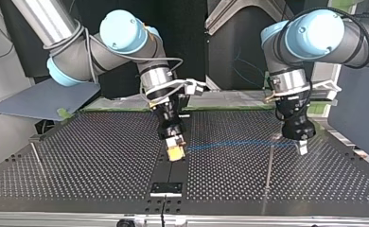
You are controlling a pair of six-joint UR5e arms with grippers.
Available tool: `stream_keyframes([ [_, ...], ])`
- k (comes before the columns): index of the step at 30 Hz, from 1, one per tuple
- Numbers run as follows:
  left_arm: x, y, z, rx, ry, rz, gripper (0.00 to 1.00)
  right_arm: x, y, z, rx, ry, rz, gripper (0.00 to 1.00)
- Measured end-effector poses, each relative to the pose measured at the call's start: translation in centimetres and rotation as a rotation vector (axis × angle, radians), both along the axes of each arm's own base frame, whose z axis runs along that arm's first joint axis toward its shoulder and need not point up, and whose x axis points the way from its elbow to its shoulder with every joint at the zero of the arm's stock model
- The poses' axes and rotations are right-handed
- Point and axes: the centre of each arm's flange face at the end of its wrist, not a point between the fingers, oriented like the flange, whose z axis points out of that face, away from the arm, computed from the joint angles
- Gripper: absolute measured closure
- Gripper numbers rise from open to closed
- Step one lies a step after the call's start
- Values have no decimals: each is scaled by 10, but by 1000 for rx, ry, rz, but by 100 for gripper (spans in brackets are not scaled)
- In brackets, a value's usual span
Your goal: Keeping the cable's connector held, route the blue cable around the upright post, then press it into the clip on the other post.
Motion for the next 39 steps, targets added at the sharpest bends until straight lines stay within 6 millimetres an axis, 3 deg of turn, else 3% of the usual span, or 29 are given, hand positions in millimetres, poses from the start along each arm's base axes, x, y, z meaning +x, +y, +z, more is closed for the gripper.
stream_keyframes([
  [12, 28, 34, 26, -8, -24, 28, 100, 11, -13, 2, -3, -4, 7, 100],
  [25, 53, 40, 42, -22, -53, -8, 100, 27, -30, -5, 8, 9, 11, 100],
  [31, 74, 43, 33, -18, -40, -32, 100, 39, -41, -24, 20, 22, 14, 100],
  [39, 100, 53, -2, -21, 20, -21, 100, 52, -55, -59, 46, 50, 16, 100],
])
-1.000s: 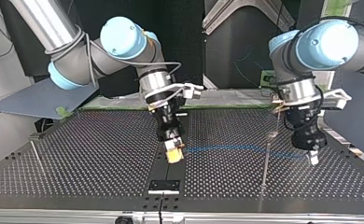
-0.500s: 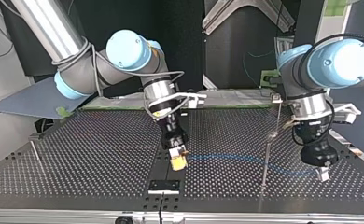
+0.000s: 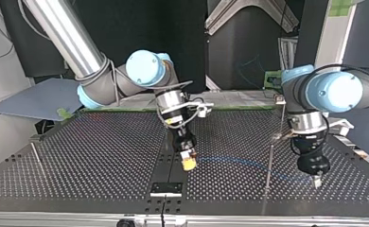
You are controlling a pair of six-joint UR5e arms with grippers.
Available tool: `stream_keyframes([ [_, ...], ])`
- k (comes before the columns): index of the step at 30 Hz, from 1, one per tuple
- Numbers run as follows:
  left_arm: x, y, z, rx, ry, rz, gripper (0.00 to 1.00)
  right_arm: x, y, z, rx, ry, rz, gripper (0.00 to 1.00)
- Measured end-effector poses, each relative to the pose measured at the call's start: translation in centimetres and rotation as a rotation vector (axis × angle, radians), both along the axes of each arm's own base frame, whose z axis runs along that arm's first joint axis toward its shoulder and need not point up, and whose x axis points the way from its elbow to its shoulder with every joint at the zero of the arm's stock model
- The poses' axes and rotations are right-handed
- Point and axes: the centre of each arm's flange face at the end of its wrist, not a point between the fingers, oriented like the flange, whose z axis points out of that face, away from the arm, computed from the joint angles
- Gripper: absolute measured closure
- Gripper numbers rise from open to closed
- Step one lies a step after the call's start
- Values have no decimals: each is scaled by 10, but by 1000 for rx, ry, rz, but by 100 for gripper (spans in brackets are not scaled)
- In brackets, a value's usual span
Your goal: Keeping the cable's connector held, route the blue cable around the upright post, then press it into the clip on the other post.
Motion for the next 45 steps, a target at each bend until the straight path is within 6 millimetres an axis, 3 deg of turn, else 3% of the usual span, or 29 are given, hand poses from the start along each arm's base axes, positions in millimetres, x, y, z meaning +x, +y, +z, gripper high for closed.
stream_keyframes([
  [11, 27, 4, -45, 8, 71, -25, 100, 3, -14, -31, 24, 31, -8, 100],
  [20, 33, 7, -53, 0, 66, -17, 100, 10, -20, -71, 55, 77, -9, 100],
  [26, 40, 4, -71, -2, 99, -24, 100, 12, -21, -83, 67, 93, -8, 100],
  [37, 42, 0, -77, -30, 103, -32, 100, 11, -20, -109, 102, 131, -8, 100],
  [45, 48, -9, -106, -34, 172, -52, 100, 6, -17, -130, 130, 160, -10, 100],
])
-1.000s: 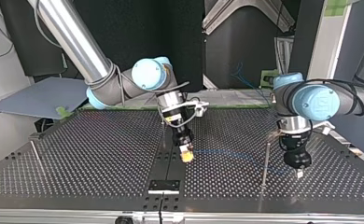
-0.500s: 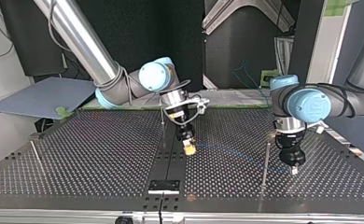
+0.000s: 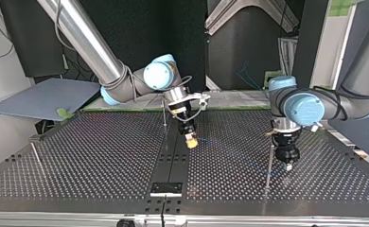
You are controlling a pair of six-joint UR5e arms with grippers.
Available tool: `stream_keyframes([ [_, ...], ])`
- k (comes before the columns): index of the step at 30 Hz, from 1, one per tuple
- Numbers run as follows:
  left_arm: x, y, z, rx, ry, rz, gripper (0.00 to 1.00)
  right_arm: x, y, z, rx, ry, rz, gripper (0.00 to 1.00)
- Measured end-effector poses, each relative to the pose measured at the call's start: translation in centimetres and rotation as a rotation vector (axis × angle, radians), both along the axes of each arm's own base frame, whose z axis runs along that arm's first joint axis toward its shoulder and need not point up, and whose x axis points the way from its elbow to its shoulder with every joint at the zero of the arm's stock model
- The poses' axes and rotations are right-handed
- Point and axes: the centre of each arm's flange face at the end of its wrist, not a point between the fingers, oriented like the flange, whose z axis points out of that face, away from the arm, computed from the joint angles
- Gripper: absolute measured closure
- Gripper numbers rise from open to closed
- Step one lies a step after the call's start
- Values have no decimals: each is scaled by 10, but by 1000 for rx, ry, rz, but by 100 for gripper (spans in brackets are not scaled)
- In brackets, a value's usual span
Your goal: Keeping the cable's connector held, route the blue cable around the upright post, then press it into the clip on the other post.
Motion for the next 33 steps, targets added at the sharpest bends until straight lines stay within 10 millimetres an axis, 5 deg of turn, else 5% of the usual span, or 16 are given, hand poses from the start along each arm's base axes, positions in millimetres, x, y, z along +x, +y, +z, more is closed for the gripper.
stream_keyframes([
  [2, 0, -1, -3, -4, 8, -2, 100, 0, 0, -2, 3, 3, 0, 100],
  [4, 0, -2, -4, -10, 11, -5, 82, 0, 1, -4, 5, 5, 1, 100],
  [11, 0, -7, -5, -31, 11, -36, 52, 4, 2, -23, 22, 23, 5, 100],
  [13, 0, -8, -5, -36, 13, -47, 34, 5, 2, -31, 30, 30, 7, 100],
  [22, -4, -6, -9, -43, 45, -23, 3, 8, 4, -61, 65, 65, 11, 100],
  [33, -4, -4, -9, -50, 45, -7, 0, -1, 8, -86, 97, 97, 2, 100],
])
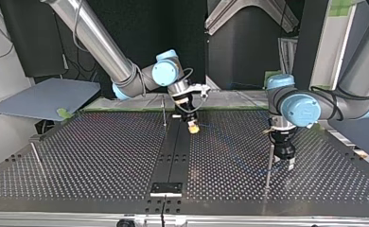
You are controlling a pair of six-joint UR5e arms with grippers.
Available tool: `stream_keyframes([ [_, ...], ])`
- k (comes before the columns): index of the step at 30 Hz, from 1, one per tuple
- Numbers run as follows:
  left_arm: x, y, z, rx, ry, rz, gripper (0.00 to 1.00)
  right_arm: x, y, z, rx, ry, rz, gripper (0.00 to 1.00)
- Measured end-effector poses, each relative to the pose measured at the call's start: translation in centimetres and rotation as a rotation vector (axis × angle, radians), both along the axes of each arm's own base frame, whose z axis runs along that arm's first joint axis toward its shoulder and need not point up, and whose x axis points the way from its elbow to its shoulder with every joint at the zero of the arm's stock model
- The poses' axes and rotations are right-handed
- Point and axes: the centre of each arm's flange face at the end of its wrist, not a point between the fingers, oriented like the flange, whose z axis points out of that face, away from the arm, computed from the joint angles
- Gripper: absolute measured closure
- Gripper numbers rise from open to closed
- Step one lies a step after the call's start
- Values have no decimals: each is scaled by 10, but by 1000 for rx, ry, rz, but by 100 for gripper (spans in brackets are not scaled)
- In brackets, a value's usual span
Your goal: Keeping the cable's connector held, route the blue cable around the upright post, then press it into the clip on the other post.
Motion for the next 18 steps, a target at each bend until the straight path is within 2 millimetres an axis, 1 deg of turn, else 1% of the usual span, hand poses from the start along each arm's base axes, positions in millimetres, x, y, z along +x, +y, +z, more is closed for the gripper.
stream_keyframes([
  [7, 0, 0, 0, -9, -5, 0, 0, -10, 6, -23, 24, 34, -13, 100],
  [11, 1, 0, 0, -11, -6, 0, 0, -18, 12, -43, 41, 63, -17, 100],
  [18, 1, 1, 0, -16, -7, -1, 0, -27, 24, -69, 59, 86, -19, 100],
])
